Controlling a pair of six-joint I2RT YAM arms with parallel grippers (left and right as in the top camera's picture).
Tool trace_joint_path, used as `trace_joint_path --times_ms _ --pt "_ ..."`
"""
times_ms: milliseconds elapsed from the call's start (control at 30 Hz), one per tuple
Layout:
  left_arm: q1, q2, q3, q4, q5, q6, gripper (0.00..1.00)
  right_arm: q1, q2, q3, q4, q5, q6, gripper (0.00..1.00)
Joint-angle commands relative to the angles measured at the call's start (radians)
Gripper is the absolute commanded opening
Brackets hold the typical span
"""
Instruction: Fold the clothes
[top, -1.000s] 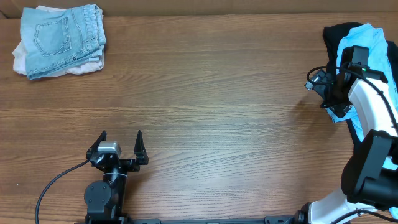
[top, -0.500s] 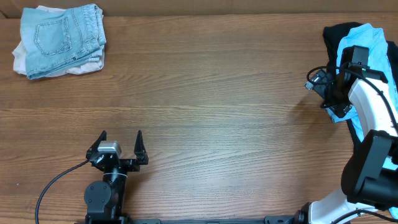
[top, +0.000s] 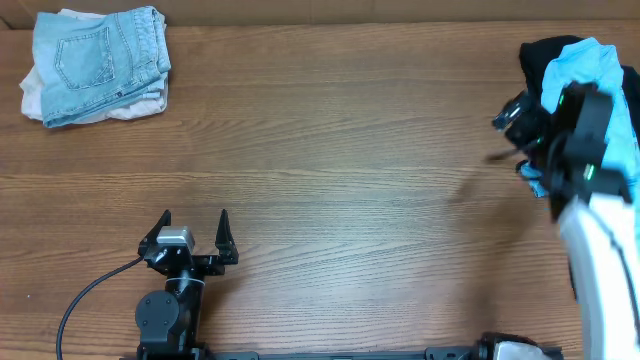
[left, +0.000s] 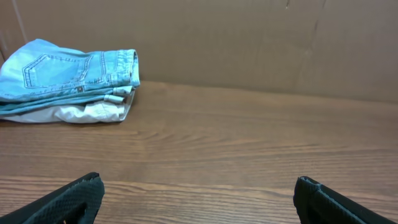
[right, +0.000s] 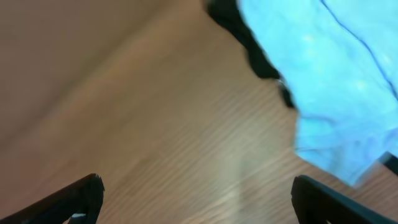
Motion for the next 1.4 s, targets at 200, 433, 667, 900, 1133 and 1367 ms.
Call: trace_joint_path --times_ms 200,433,667,900,1133,1367 --pt "0.005 -0.010 -0.004 -0.001 -0.006 0.019 1.00 0.027 -0.406 -0.588 0.369 -0.016 -0.002 1.00" --pt "0.005 -0.010 -0.004 -0.001 -0.006 0.019 1.00 0.027 -0.714 -0.830 0.505 -0.035 0.007 1.00" --pt "0.005 -0.010 -0.004 -0.001 -0.006 0.019 1.00 0.029 -0.886 -0.932 0.504 -0.042 -0.006 1.00" --pt "0.005 -0.010 -0.004 -0.002 -0.006 0.019 1.00 0.032 -1.011 -0.983 0.465 -0.089 -0.055 1.00" --pt "0.005 -0.010 -0.004 -0.001 -0.006 0.019 1.00 0.052 -1.126 -0.985 0.383 -0.106 -0.119 1.00" --pt "0.005 -0.010 -0.004 -0.001 -0.006 0.019 1.00 0.118 -1.262 -0.985 0.335 -0.107 -0.209 1.00"
